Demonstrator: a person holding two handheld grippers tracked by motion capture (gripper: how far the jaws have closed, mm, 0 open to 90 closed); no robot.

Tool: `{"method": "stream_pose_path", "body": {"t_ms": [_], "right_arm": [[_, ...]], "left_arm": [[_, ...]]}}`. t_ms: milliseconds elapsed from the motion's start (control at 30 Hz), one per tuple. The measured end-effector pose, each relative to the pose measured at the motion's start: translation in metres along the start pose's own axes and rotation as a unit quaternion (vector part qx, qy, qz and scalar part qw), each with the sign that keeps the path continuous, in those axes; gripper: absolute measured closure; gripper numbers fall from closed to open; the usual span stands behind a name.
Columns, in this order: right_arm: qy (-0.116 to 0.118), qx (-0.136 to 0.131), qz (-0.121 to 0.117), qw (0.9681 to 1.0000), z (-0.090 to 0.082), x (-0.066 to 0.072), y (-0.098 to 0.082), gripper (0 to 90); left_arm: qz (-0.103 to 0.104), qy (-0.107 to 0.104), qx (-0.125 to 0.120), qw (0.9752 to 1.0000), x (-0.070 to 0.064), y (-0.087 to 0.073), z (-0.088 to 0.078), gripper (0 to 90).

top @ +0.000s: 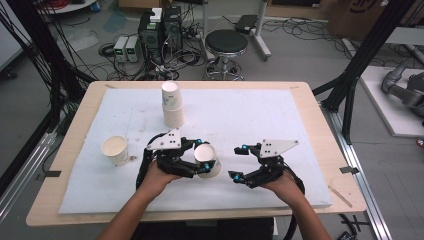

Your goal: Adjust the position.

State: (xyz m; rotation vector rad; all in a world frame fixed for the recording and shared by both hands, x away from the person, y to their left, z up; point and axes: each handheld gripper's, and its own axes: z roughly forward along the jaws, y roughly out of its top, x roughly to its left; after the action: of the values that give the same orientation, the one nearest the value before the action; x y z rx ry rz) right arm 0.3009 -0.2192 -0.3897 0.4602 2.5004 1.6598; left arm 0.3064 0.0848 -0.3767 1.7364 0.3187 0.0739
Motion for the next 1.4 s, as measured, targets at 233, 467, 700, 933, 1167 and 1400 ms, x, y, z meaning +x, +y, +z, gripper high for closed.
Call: {"method": "stream_pose_path", "body": {"t_ms": [233,467,700,933,1167,1400], "right_arm": [[0.023,0.002,-0.004,0.9997,0.014,0.001,0.0,19.9],[0.04,0.006,-0.005,0.9992,0.021,0.004,-0.003,20.0],[0.053,0.006,-0.005,0.9986,0.024,0.007,-0.004,20.2],[0.06,0.004,-0.005,0.9982,0.027,0.006,-0.005,20.6],[0.075,0.0,-0.007,0.9971,0.028,0.005,-0.006,26.8],[0.076,0.004,-0.014,0.997,0.026,0.005,-0.006,32.7]], "left_arm": [[0.001,-0.013,0.006,0.9999,-0.002,0.001,0.006,35.5],[0.006,-0.036,0.012,0.9993,-0.005,0.001,0.017,35.6],[0.004,-0.044,0.009,0.999,-0.007,0.002,0.024,35.6],[0.002,-0.055,0.008,0.9984,-0.009,0.003,0.028,35.6],[0.001,-0.062,0.003,0.9981,-0.009,0.004,0.031,35.6],[-0.007,-0.06,0.004,0.9982,-0.009,0.002,0.031,35.6]]}}
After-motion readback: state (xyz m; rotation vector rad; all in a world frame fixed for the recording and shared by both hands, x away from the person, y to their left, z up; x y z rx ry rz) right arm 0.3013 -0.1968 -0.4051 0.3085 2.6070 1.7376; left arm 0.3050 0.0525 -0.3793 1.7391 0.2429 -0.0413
